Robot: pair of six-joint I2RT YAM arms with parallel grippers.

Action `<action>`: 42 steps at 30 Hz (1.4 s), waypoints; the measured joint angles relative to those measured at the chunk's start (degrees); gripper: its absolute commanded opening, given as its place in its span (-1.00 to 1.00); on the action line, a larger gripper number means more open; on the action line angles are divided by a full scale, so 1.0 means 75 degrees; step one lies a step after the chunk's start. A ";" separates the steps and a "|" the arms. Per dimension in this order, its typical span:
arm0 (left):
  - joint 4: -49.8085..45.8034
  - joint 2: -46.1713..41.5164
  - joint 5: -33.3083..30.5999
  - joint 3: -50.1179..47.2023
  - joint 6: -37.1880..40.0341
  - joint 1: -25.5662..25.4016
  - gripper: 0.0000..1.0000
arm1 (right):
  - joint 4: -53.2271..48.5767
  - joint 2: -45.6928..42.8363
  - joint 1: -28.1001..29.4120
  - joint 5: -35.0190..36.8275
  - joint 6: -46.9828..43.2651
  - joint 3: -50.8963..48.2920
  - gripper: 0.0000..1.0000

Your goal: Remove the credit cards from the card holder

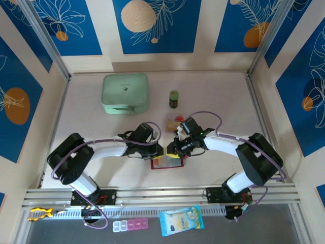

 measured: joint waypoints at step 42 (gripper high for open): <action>-0.0650 0.1495 0.0312 0.2305 0.0259 -0.0545 -0.49 | -0.1836 -0.2314 -0.1253 0.0530 -0.0405 -0.0137 -0.40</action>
